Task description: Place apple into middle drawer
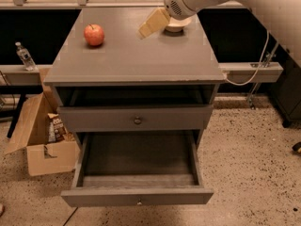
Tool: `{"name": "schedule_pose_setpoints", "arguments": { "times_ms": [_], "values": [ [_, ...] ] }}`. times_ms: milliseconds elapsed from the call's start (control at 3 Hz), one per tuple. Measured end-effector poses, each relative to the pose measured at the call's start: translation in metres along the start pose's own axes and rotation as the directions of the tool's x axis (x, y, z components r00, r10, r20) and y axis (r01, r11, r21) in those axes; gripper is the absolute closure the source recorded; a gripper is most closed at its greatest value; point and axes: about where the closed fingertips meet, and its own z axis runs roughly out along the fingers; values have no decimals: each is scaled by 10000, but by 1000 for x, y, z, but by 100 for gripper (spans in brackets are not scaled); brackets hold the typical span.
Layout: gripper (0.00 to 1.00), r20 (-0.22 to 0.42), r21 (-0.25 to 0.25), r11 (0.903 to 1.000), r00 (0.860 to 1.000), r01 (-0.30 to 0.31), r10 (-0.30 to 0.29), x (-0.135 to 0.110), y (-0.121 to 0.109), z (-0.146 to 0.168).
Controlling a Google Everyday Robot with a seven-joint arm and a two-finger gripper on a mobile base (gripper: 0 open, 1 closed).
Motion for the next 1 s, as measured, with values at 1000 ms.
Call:
{"name": "schedule_pose_setpoints", "arguments": {
  "times_ms": [1000],
  "values": [
    [0,616,-110,9915,9895,-1300,1304,7,3,146]
  ]
}}
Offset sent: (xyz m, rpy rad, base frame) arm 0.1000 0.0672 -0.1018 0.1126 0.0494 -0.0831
